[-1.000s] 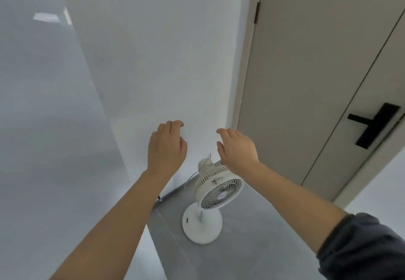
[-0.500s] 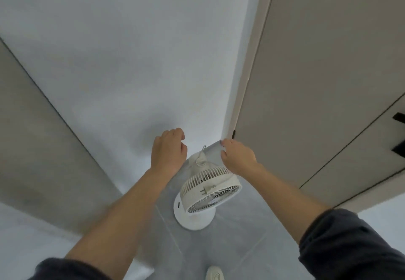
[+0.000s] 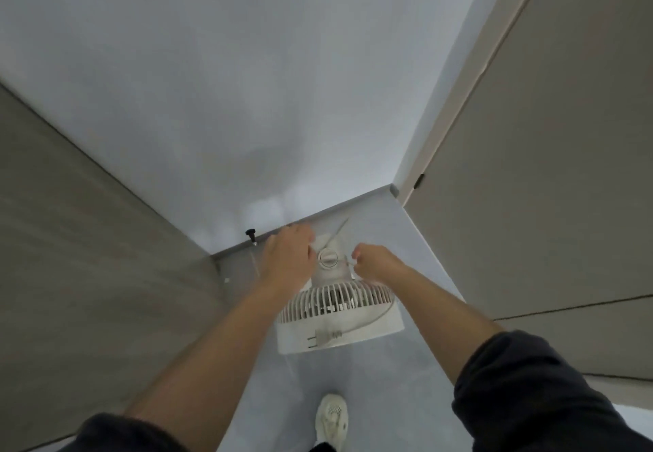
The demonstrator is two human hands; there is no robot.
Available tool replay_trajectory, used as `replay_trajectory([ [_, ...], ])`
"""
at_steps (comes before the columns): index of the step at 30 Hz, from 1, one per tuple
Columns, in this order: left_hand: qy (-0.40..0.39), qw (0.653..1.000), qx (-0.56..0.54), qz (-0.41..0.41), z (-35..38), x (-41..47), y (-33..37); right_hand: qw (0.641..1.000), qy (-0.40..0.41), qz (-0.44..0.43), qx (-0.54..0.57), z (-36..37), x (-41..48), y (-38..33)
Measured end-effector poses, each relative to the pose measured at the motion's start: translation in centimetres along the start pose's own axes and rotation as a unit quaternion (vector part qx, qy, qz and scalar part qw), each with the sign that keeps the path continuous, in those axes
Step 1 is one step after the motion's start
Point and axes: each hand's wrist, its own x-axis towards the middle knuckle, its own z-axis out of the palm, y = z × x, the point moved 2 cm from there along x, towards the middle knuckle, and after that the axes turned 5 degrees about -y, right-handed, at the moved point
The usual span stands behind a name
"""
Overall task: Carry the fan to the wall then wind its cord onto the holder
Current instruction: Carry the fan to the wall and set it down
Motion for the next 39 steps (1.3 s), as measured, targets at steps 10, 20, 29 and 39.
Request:
replay_trajectory([
  [10,-0.193,0.97,-0.076,-0.127,8.5,2.1,-4.1,0.998,0.004,0.006,0.068,2.1,4.8,3.0],
  [20,-0.071,0.913,-0.215,-0.341,9.5,3.4,-8.3,0.97,0.104,0.155,0.158,0.8,6.2,8.6],
  [29,-0.222,0.688,-0.55,-0.418,12.5,4.7,-6.2,0.785,-0.279,0.263,0.486,6.4,5.9,11.5],
  [39,-0.251,0.63,-0.601,-0.424,16.5,6.7,-6.8,0.773,-0.316,0.189,0.516,9.3,7.2,11.9],
])
